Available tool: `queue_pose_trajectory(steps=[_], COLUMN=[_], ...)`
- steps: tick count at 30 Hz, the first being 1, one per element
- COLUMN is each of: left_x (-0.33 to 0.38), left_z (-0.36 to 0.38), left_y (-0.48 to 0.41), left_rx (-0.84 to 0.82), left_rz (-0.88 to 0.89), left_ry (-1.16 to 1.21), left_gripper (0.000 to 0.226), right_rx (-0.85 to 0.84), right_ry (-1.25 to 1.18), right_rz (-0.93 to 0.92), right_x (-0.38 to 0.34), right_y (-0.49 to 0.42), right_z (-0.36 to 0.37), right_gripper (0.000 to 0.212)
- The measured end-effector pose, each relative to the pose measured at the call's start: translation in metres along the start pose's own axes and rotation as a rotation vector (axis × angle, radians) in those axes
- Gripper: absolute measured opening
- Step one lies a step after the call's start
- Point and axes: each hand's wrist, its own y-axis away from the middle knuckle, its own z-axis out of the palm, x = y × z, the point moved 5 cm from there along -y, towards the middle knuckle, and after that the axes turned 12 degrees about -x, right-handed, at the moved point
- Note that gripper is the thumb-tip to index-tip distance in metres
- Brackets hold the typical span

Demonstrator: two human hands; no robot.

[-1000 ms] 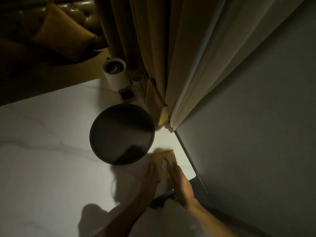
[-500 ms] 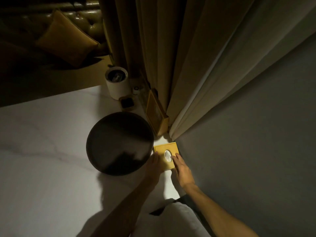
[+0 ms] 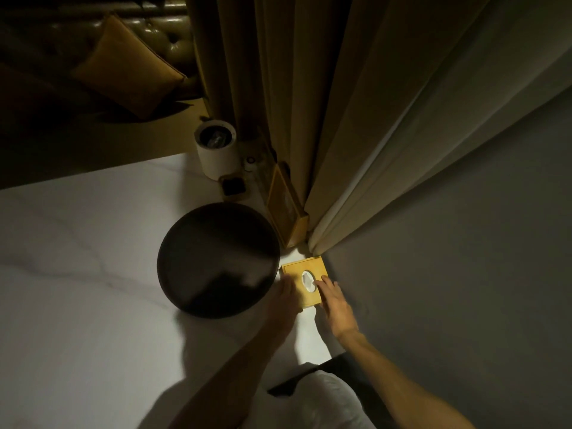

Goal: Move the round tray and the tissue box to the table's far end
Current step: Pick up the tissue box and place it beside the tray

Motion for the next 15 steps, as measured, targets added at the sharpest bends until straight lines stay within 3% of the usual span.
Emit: queue_pose_trajectory(steps=[5,7,9,12,13,15], left_x=[0.044,0.051,0.047,0.038,0.038,0.037], left_z=[-0.016,-0.019,-0.015,-0.008,0.005,0.016], left_y=[0.017,0.020,0.020,0.020,0.024,0.024], left_rx=[-0.053,0.019,0.024,0.054,0.000,-0.031], left_rz=[0.186,0.281,0.256,0.161,0.136,0.094], left_ry=[0.049,-0.025,-0.117,-0.072,-0.118,-0.168], left_gripper=[0.028,0.026,0.024,0.026,0.030,0.057], right_rx=[0.104,0.131,0.139,0.144,0.151,0.157], right_ry=[0.213,0.246,0.274,0.290,0.278,0.263], right_rz=[0.009,0.008,0.011,0.007,0.000,-0.012], right_x=[-0.005,-0.010,-0.013,-0.012,-0.012,-0.011], right_y=[0.006,0.008,0.010,0.014,0.015,0.017], right_z=[-0.003,-0.004,-0.005,-0.007,-0.008,-0.009], right_gripper=[0.070,0.073,0.079,0.083,0.082,0.077])
